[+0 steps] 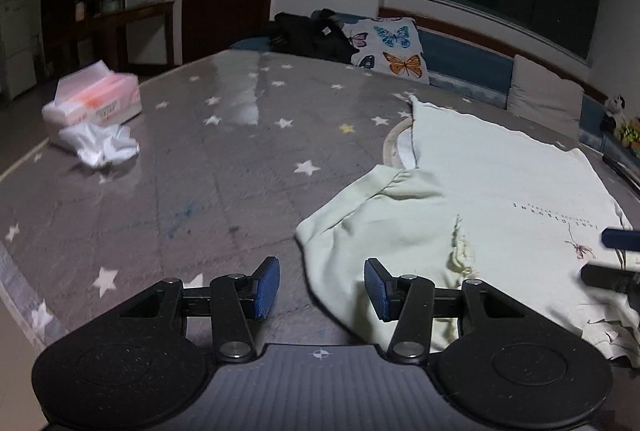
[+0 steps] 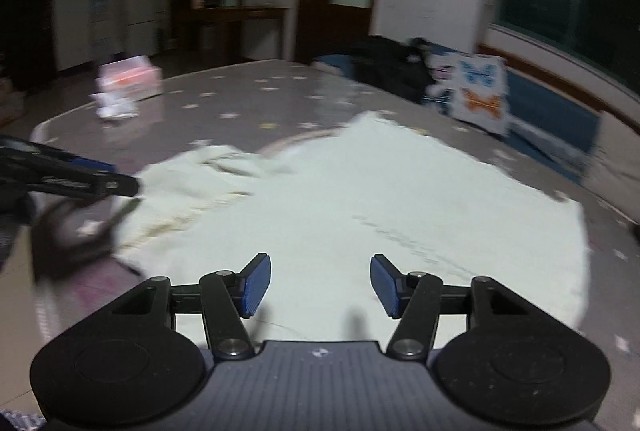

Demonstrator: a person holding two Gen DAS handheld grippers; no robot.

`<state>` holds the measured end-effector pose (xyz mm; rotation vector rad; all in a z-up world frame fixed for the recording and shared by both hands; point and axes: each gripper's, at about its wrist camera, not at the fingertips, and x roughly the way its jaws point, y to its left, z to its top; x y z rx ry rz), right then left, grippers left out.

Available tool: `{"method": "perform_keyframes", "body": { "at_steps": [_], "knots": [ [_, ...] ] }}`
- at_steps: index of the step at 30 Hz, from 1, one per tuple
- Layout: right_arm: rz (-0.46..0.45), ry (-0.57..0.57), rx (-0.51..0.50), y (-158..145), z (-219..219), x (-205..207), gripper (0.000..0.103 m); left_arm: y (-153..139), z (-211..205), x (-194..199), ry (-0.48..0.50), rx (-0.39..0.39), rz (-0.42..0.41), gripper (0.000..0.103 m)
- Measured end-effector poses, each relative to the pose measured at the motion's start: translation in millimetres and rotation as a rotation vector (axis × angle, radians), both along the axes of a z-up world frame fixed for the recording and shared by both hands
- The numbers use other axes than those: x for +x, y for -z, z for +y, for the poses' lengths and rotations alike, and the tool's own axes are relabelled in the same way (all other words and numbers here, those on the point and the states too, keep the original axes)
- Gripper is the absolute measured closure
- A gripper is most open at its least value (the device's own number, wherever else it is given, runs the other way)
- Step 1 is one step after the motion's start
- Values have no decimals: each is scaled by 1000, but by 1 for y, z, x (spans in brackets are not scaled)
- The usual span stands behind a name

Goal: Fold clothes
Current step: 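Lay the held sleeve across the shirt and open the left gripper, then grasp the sleeve fabric again with the left gripper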

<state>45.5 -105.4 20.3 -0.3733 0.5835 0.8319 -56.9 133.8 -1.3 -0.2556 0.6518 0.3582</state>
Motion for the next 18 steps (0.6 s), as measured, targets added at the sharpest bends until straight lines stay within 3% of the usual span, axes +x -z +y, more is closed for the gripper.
{"method": "perform_keyframes", "body": {
  "at_steps": [8,18],
  "knots": [
    [37,-186,-1,17,46,-20,47,5,-2,3,-38,-13,6,53],
    [92,-238,64,20,49,-17,47,5,-10,12,-101,-13,13,55]
  ]
}}
